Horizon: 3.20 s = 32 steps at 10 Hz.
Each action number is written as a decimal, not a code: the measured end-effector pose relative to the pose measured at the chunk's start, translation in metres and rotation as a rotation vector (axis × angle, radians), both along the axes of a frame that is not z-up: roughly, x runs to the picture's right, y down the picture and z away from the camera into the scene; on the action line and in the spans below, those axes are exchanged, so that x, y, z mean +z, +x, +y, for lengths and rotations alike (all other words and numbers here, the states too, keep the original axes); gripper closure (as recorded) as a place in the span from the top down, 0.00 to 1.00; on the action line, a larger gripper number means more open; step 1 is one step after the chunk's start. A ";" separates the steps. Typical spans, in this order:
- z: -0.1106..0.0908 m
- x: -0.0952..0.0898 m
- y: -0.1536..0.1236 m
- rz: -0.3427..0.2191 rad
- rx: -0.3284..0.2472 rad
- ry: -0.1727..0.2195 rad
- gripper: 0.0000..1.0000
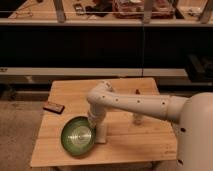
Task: Drag the ceramic bowl in a circle
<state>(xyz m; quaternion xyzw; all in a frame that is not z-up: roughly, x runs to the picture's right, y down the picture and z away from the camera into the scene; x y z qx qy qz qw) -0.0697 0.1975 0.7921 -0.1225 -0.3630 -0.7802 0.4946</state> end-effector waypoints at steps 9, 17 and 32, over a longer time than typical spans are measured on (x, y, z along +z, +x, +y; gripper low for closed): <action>-0.019 0.039 -0.130 -0.173 0.029 0.021 0.00; -0.052 0.050 -0.030 0.011 0.133 0.033 0.00; -0.023 0.023 -0.124 -0.276 0.062 0.008 0.00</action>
